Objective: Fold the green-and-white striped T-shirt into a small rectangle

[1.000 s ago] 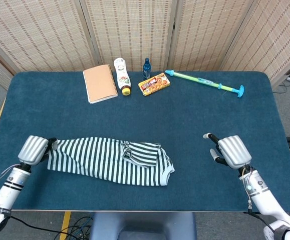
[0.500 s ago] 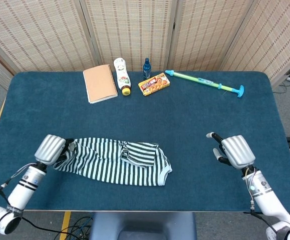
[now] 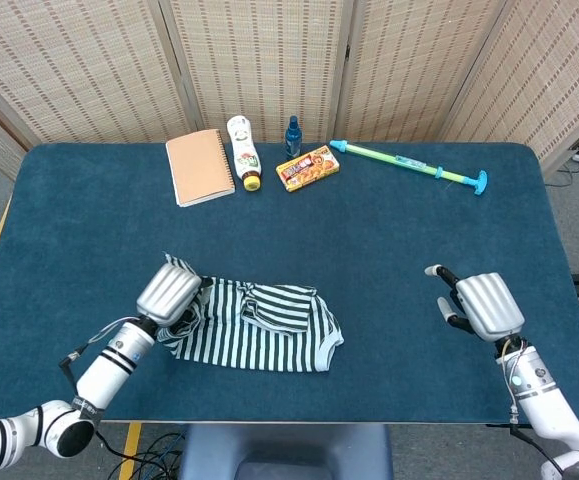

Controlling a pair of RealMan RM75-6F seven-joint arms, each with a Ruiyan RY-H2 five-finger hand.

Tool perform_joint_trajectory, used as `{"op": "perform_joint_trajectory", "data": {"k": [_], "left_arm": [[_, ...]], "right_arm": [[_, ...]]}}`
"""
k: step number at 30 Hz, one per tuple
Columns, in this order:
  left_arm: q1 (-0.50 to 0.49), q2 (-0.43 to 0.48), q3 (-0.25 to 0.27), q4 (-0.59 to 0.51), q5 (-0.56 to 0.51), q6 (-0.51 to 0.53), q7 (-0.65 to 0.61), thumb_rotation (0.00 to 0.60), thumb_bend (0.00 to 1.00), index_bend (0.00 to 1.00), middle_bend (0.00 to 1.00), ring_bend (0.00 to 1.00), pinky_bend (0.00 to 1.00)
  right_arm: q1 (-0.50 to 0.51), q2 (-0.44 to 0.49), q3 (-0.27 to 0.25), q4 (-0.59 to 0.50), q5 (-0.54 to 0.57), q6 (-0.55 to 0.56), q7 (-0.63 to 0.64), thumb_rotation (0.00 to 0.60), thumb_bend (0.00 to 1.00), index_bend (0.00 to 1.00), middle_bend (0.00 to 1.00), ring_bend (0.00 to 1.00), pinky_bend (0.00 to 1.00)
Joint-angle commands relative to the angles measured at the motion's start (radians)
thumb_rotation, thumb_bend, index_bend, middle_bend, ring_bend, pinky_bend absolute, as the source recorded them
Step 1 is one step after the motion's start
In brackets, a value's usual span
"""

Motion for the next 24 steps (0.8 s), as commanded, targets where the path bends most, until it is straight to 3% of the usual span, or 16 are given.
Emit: {"op": "perform_joint_trajectory", "data": {"k": [1, 13, 24], "left_arm": [[-0.049, -0.042, -0.024, -0.042, -0.069, -0.026, 0.069, 0.600, 0.60, 0.63, 0.90, 0.86, 0.99], [-0.173, -0.190, -0.056, -0.055, -0.261, -0.001, 0.245, 0.600, 0.60, 0.62, 0.90, 0.86, 0.99], [-0.264, -0.348, -0.060, 0.024, -0.360, 0.074, 0.368, 0.600, 0.60, 0.60, 0.90, 0.86, 0.99]], "right_arm": [[-0.002, 0.003, 0.001, -0.001, 0.000, 0.002, 0.002, 0.600, 0.48, 0.25, 0.97, 1.00, 1.00], [-0.014, 0.019, 0.004, -0.004, -0.001, 0.013, 0.015, 0.600, 0.48, 0.25, 0.97, 1.00, 1.00], [-0.020, 0.025, 0.005, 0.009, -0.002, 0.014, 0.034, 0.600, 0.48, 0.25, 0.97, 1.00, 1.00]]}}
